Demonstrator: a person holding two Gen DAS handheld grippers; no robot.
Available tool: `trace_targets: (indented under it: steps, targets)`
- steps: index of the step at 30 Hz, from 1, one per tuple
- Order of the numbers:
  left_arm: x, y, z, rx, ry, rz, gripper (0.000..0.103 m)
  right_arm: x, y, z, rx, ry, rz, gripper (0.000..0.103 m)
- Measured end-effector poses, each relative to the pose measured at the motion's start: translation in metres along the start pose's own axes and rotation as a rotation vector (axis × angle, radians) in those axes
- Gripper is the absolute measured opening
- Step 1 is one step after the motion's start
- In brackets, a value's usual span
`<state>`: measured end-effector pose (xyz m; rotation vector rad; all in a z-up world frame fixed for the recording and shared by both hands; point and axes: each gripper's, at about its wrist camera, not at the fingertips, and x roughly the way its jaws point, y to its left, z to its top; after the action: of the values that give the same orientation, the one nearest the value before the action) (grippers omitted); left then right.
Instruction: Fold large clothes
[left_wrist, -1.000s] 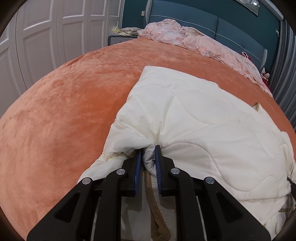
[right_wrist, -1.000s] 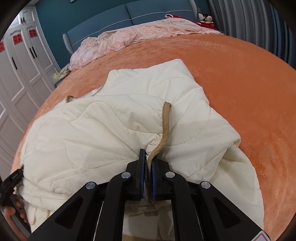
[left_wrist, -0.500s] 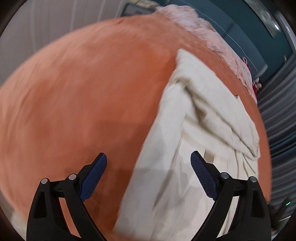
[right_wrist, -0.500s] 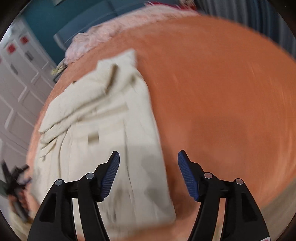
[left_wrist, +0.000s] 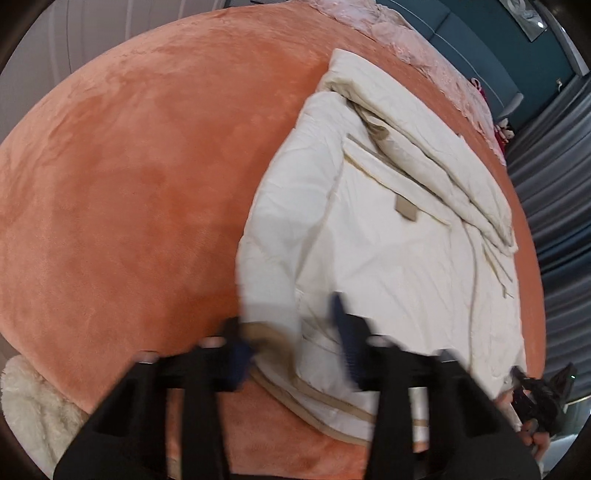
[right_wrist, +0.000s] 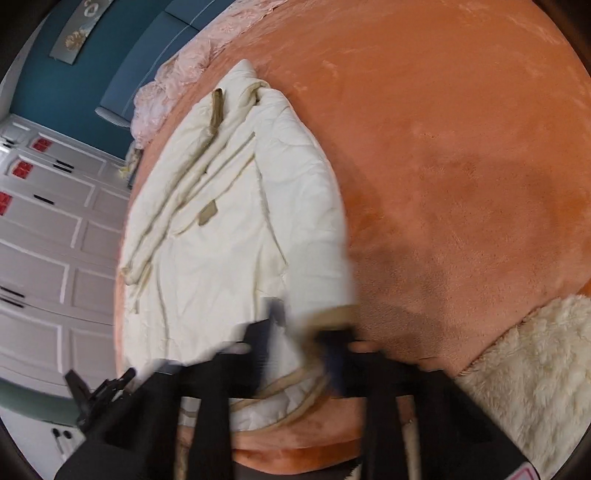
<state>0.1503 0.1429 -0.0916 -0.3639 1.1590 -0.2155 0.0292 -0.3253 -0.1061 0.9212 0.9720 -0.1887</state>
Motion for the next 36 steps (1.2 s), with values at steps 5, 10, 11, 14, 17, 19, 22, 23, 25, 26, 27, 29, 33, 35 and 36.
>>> trace_targets:
  steps: [5,10,11,14,17,19,22,23,25,26,27,29,33,35,36]
  targets:
    - [-0.038,-0.004,-0.004,0.034,-0.074,-0.005,0.006,-0.028,0.016,0.002,-0.05,-0.044,-0.004,0.004]
    - [-0.093,-0.007,-0.022,0.117,-0.12,-0.017,0.004,-0.068,0.046,-0.012,-0.215,-0.054,-0.004,0.004]
    - [-0.104,-0.007,-0.029,0.133,-0.116,-0.017,0.004,-0.077,0.052,-0.021,-0.26,-0.038,-0.014,0.004]
    - [-0.142,-0.001,-0.059,0.189,-0.097,0.0,0.004,-0.092,0.056,-0.041,-0.361,0.037,-0.054,0.004]
    - [-0.183,0.007,-0.09,0.229,-0.057,0.023,0.004,-0.125,0.052,-0.068,-0.448,0.13,-0.119,0.004]
    - [-0.209,0.013,-0.104,0.228,-0.041,0.032,0.004,-0.145,0.053,-0.08,-0.451,0.158,-0.118,0.003]
    - [-0.243,0.009,-0.108,0.2,-0.066,0.009,0.004,-0.173,0.069,-0.084,-0.484,0.126,-0.097,0.003]
    - [-0.249,0.005,-0.104,0.197,-0.09,0.0,0.004,-0.181,0.078,-0.078,-0.502,0.084,-0.086,0.003]
    - [-0.256,-0.005,-0.091,0.194,-0.15,-0.029,0.004,-0.188,0.09,-0.061,-0.519,0.007,-0.062,0.003]
    - [-0.258,-0.011,-0.083,0.201,-0.186,-0.035,0.004,-0.19,0.099,-0.045,-0.527,-0.053,-0.04,0.003]
    - [-0.258,-0.016,-0.074,0.209,-0.221,-0.036,0.004,-0.188,0.106,-0.032,-0.532,-0.101,-0.027,0.003]
    - [-0.252,-0.031,-0.046,0.237,-0.294,-0.033,0.004,-0.18,0.116,-0.008,-0.531,-0.172,-0.009,0.003]
    - [-0.218,-0.055,0.005,0.282,-0.38,0.026,0.004,-0.141,0.137,0.046,-0.508,-0.299,0.005,0.003]
    - [-0.199,-0.059,0.025,0.276,-0.388,0.046,0.004,-0.117,0.146,0.066,-0.489,-0.32,0.006,0.003]
    - [-0.182,-0.064,0.039,0.281,-0.388,0.071,0.004,-0.105,0.15,0.076,-0.478,-0.326,0.002,0.003]
